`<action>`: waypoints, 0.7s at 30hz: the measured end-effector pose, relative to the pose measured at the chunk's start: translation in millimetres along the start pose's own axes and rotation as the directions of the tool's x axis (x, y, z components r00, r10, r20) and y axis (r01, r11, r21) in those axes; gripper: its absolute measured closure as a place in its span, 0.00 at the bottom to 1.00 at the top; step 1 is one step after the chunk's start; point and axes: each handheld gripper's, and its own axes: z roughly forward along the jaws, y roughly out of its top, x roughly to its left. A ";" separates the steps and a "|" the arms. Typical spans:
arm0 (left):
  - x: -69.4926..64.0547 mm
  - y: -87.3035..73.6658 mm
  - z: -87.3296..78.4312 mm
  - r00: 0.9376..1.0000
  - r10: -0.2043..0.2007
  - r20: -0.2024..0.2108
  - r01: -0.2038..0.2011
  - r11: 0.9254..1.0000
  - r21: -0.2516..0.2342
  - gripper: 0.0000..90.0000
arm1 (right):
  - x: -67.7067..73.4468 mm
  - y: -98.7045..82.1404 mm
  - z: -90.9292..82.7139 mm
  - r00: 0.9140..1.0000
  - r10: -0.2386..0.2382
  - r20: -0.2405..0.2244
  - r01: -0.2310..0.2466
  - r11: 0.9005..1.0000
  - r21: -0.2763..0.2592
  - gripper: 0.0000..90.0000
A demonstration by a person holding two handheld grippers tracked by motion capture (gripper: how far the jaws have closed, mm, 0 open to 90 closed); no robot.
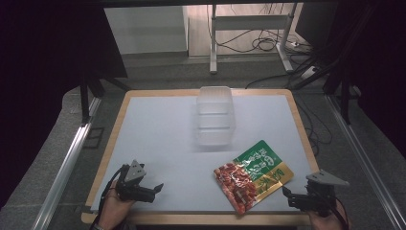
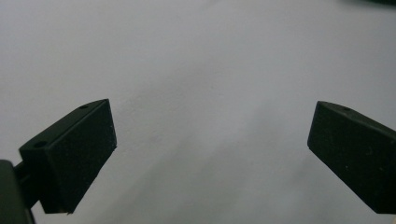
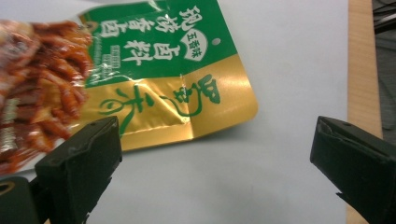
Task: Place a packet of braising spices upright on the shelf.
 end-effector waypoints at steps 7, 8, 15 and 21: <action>-2.8 2.4 2.7 1.000 0.019 -0.009 -0.019 1.000 0.000 0.01 | -16.4 -9.4 3.3 0.992 0.066 -0.109 -0.073 0.996 -0.057 0.00; -2.9 2.4 3.0 1.000 0.026 -0.010 -0.026 1.000 0.000 0.00 | -18.1 -10.3 2.3 0.992 0.066 -0.108 -0.074 0.995 -0.070 0.00; -2.3 2.3 3.0 1.000 0.022 -0.009 -0.022 1.000 -0.006 0.00 | -16.1 -10.8 4.8 0.995 0.038 -0.095 -0.044 0.997 -0.061 0.00; -2.5 2.1 3.7 1.000 0.022 -0.020 -0.022 1.000 0.007 0.00 | -13.8 -10.4 5.9 0.996 0.014 -0.089 -0.019 0.998 -0.055 0.00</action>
